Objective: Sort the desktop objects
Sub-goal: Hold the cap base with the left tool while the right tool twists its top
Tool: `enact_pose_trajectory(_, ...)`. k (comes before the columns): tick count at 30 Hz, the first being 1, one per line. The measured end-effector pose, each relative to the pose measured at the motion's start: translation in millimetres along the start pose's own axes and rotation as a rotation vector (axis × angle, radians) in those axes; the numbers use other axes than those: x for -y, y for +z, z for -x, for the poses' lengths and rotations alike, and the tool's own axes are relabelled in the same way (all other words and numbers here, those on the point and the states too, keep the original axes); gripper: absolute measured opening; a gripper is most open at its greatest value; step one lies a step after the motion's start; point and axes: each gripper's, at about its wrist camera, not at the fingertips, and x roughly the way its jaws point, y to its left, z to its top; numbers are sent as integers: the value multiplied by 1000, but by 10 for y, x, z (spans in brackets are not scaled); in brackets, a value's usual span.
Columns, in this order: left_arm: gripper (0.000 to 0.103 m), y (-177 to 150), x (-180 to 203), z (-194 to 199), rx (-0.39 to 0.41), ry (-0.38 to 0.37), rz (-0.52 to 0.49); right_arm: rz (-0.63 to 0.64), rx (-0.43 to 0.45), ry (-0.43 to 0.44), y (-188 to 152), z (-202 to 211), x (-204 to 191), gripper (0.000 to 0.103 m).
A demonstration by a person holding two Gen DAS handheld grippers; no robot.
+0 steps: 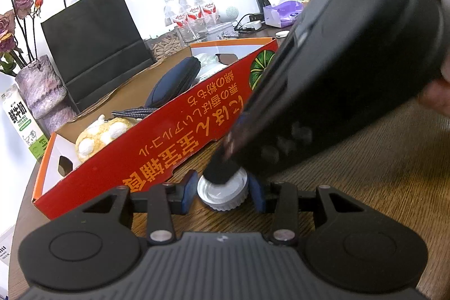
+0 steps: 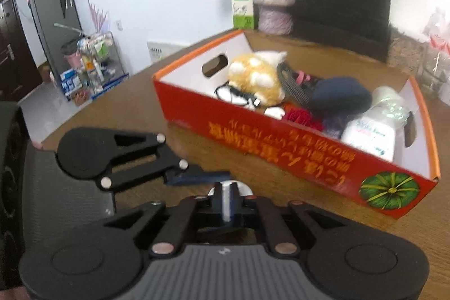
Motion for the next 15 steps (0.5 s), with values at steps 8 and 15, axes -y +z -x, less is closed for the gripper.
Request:
enact_pose_trajectory(8, 52, 1, -39, 1, -4, 5, 21, 47, -31, -23, -12, -83, -47, 28)
enact_pose_trajectory(15, 62, 25, -119, -34, -11, -29, 57, 17, -34, -4, 0, -119, 29, 28)
